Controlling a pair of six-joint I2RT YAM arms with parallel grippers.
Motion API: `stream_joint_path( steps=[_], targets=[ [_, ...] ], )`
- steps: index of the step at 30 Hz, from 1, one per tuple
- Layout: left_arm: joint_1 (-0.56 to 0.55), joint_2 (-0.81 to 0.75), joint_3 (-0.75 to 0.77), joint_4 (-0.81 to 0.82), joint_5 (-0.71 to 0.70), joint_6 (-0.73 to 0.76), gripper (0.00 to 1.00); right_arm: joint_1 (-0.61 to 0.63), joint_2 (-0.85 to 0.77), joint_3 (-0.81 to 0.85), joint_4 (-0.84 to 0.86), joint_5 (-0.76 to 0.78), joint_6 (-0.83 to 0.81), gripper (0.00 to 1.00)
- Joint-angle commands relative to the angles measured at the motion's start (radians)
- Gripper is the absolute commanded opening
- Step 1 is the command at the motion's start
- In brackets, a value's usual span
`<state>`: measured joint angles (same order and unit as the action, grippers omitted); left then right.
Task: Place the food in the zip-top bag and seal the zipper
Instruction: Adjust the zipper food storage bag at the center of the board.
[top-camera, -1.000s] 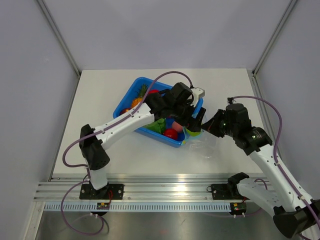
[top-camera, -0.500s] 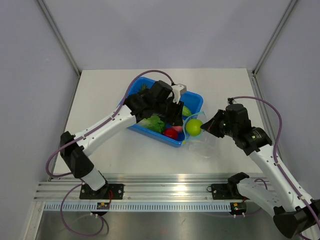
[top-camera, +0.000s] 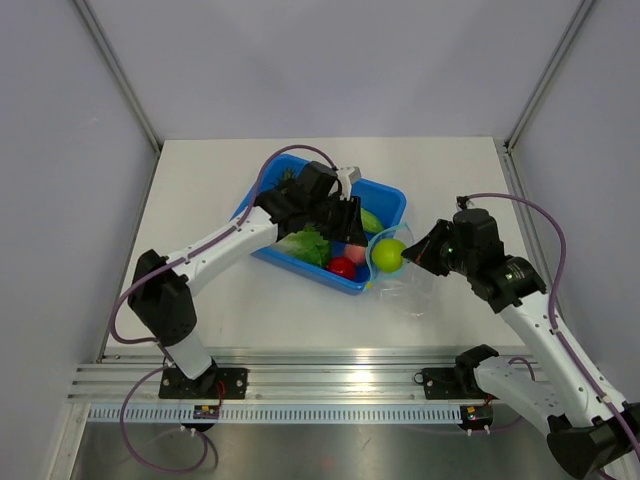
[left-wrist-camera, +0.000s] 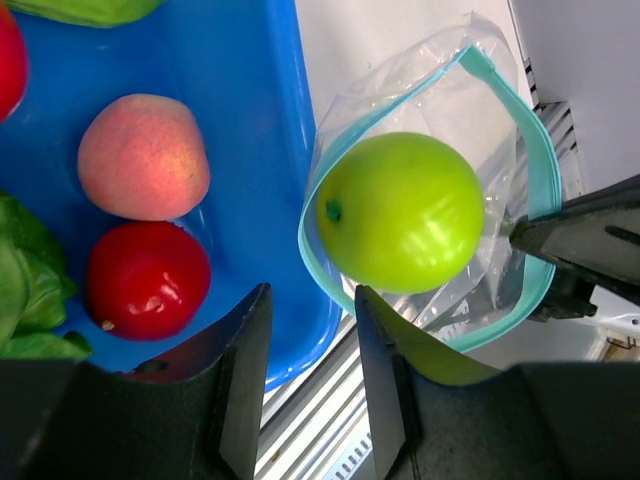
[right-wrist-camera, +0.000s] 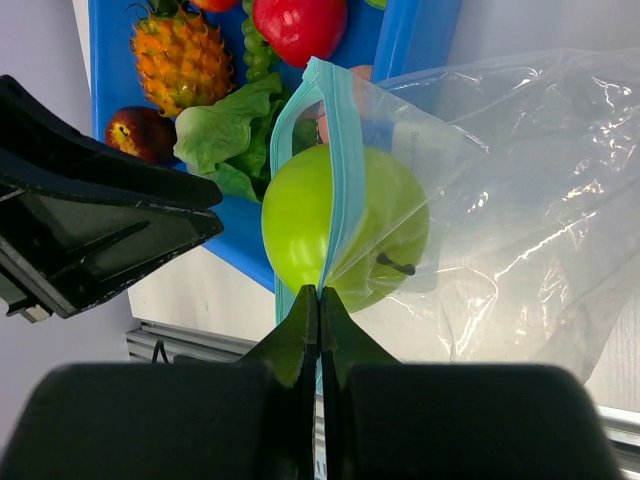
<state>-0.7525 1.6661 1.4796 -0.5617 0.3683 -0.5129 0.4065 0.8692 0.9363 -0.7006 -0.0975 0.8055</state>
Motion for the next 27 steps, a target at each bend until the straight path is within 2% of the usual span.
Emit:
stream_joint_path(
  steps=[1,5,16,19,20,21,27],
  targets=[
    [-0.001,0.026,0.011,0.095,0.060,-0.041,0.40,0.003,-0.015,0.013,0.013,0.002,0.000,0.00],
    [-0.001,0.067,0.018,0.097,0.060,-0.044,0.36,0.002,-0.009,0.013,0.019,-0.002,0.000,0.00],
    [-0.036,0.158,0.047,0.098,0.072,-0.042,0.32,0.002,0.007,0.016,0.026,-0.008,-0.005,0.00],
    [-0.042,0.170,0.070,0.089,0.070,-0.039,0.22,0.003,0.007,0.022,0.004,0.012,-0.017,0.00],
    [-0.044,0.173,0.076,0.085,0.072,-0.036,0.09,0.002,0.011,0.039,-0.011,0.024,-0.035,0.00],
    [-0.045,0.178,0.100,0.074,0.067,-0.030,0.01,0.002,0.019,0.058,-0.083,0.085,-0.046,0.00],
    [-0.105,0.172,0.220,-0.042,-0.015,-0.001,0.00,0.002,0.074,0.237,-0.399,0.344,-0.123,0.00]
  ],
)
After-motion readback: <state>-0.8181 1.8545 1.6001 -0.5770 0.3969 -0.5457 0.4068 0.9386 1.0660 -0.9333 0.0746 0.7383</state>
